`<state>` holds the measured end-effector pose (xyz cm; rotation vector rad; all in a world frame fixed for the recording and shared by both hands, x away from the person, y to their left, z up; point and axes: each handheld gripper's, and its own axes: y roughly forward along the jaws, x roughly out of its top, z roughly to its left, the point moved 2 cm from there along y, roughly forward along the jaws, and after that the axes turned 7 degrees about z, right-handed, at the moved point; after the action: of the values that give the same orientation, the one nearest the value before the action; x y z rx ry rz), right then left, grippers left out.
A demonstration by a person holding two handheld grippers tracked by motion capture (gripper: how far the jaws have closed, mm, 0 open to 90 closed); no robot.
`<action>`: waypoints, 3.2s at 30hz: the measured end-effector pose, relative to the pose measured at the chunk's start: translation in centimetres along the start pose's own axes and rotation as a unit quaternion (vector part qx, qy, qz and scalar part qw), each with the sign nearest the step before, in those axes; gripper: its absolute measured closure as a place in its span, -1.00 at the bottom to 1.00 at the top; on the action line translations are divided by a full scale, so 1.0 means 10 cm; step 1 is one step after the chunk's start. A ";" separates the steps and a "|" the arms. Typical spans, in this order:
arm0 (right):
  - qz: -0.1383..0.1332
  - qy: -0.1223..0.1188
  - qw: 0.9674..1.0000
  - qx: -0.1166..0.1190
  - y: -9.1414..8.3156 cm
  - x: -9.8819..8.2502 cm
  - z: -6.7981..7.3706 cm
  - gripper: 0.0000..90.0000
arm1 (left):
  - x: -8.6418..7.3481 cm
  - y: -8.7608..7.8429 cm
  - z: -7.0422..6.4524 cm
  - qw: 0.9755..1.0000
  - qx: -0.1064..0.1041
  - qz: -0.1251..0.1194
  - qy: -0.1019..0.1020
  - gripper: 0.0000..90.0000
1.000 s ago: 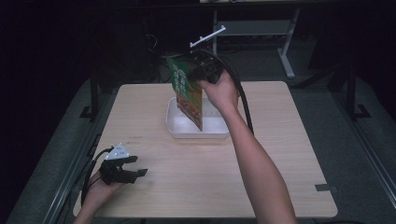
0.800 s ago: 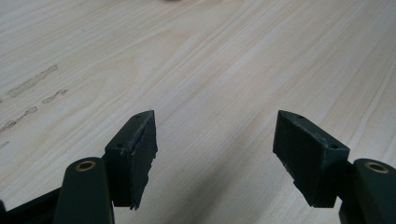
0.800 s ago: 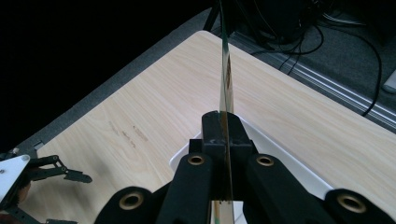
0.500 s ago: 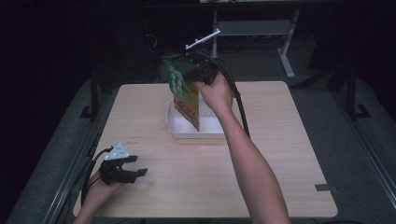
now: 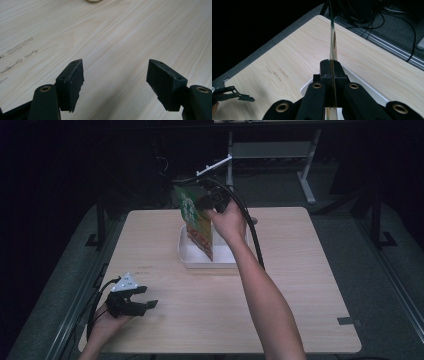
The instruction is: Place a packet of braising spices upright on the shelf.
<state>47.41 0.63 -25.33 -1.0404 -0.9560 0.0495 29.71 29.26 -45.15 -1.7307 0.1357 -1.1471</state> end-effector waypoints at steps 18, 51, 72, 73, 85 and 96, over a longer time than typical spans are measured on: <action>-0.017 0.000 1.000 -0.010 0.07 -0.02 -0.02 1.00 | 0.00 0.00 0.00 1.000 0.000 -0.001 -0.001 -0.34; -0.002 0.010 1.000 0.005 0.34 -0.21 -0.04 0.98 | 0.00 -0.01 0.00 1.000 0.001 -0.003 0.001 -0.34; -0.003 0.011 1.000 0.002 0.20 -0.34 -0.15 0.97 | 0.01 0.00 -0.01 1.000 0.000 0.001 0.003 -0.35; -0.004 0.010 1.000 0.002 0.20 -0.35 -0.15 0.98 | 0.01 0.00 -0.01 1.000 0.000 0.001 0.003 -0.35; 0.004 0.009 1.000 -0.005 0.19 -0.46 -0.18 0.98 | 0.01 0.01 -0.02 1.000 0.001 0.000 0.003 -0.35; 0.000 0.026 0.999 0.024 0.15 -0.53 -0.25 0.62 | 0.01 0.00 -0.02 1.000 0.001 0.000 0.003 -0.35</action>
<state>46.42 -2.74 -30.28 -0.9931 -0.9048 0.0444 29.64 29.09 -45.13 -1.7255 0.1380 -1.1522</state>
